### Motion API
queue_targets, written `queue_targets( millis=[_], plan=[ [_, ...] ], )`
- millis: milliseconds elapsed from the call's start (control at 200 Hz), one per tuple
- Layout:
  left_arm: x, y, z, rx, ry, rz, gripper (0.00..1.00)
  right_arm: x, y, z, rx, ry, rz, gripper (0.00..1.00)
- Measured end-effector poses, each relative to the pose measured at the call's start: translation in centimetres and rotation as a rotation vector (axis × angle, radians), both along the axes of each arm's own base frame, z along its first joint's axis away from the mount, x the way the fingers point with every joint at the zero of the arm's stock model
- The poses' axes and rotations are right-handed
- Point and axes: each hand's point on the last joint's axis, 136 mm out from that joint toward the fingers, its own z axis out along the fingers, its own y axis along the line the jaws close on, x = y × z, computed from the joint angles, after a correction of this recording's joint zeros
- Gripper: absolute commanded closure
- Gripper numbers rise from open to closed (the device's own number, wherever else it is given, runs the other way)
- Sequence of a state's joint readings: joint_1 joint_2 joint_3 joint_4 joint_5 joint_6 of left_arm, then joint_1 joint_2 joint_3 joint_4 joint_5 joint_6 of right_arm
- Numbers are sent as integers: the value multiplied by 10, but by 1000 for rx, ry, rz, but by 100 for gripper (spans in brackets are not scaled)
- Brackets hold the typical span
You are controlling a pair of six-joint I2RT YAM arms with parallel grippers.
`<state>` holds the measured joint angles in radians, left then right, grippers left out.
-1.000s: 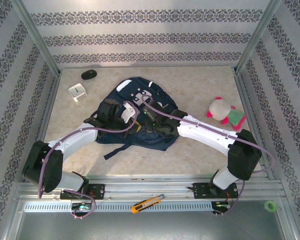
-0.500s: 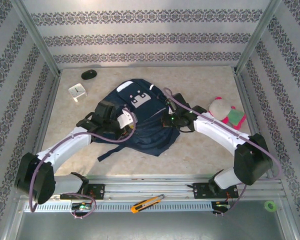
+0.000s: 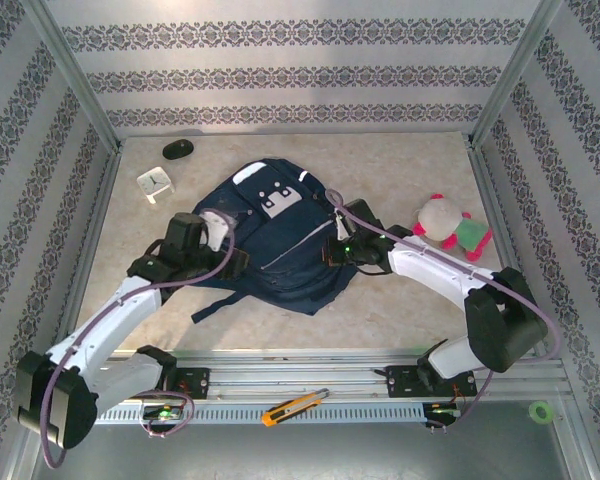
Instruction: Pack books, pencil case, and school supplies into a backpack
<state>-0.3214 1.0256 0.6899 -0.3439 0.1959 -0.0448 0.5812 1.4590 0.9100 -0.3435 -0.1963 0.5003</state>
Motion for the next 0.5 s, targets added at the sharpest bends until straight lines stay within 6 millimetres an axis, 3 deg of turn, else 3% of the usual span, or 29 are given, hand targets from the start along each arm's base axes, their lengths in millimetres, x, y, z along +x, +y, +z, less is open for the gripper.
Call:
queue_targets(
  millis=[75, 150, 395, 500],
  plan=[
    [3, 26, -18, -25, 50, 180, 30, -4, 2, -1, 1, -5, 5, 100],
    [5, 37, -39, -51, 111, 294, 30, -10, 7, -2, 9, -7, 16, 100],
    [37, 33, -94, -111, 215, 412, 29, -34, 30, -5, 35, 2, 56, 100],
    [67, 24, -96, -142, 198, 393, 28, -42, 45, -1, 60, -6, 79, 100]
  ],
)
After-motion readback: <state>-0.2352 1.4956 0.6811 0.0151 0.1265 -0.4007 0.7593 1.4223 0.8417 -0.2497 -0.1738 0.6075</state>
